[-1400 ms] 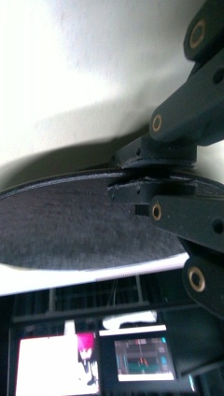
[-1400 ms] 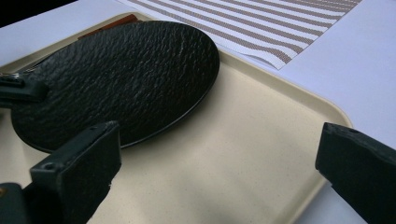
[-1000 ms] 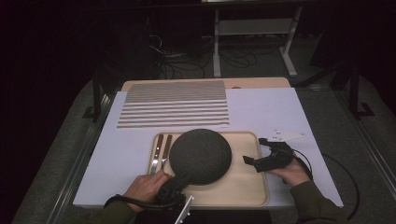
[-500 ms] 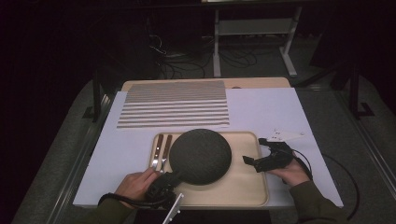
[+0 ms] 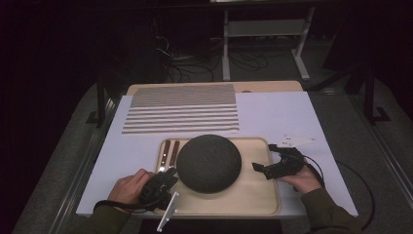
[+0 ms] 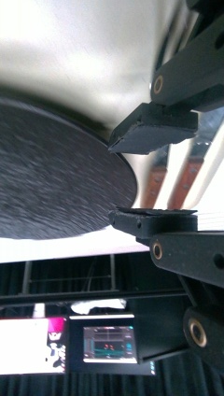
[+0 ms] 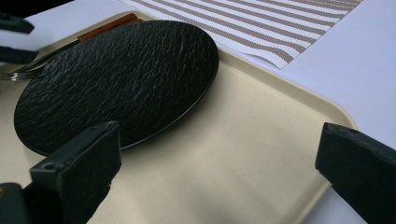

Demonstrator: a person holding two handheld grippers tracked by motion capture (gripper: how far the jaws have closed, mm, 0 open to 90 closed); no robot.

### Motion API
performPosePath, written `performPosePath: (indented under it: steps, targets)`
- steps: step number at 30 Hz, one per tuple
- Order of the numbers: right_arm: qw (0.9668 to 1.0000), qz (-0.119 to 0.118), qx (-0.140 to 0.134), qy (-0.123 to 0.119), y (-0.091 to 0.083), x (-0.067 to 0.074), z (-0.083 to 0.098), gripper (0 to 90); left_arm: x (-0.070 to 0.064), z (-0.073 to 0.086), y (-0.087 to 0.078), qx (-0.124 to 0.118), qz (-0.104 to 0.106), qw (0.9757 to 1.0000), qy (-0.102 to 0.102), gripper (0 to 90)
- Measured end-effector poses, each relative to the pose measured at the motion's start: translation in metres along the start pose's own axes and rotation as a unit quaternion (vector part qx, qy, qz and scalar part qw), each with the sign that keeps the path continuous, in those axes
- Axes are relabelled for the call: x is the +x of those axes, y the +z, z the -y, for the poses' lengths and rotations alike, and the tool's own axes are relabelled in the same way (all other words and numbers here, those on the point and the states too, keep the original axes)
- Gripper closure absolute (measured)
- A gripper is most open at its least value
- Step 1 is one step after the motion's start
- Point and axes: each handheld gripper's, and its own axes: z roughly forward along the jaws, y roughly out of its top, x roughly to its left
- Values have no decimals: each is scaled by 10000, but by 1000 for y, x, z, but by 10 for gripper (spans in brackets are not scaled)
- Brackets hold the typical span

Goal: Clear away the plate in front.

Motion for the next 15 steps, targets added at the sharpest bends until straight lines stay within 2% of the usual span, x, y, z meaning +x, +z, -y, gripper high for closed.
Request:
performPosePath:
  steps: [7,10,15]
  targets:
    - [10000,2,6,-3,0,0,0,0,10,13,10,175,-111,9994,-278,526]
    - [10000,6,0,-11,0,0,0,0,13,16,13,208,-99,9989,-414,487]
    - [10000,9,3,-23,-1,1,0,0,21,23,17,199,7,9967,-786,414]
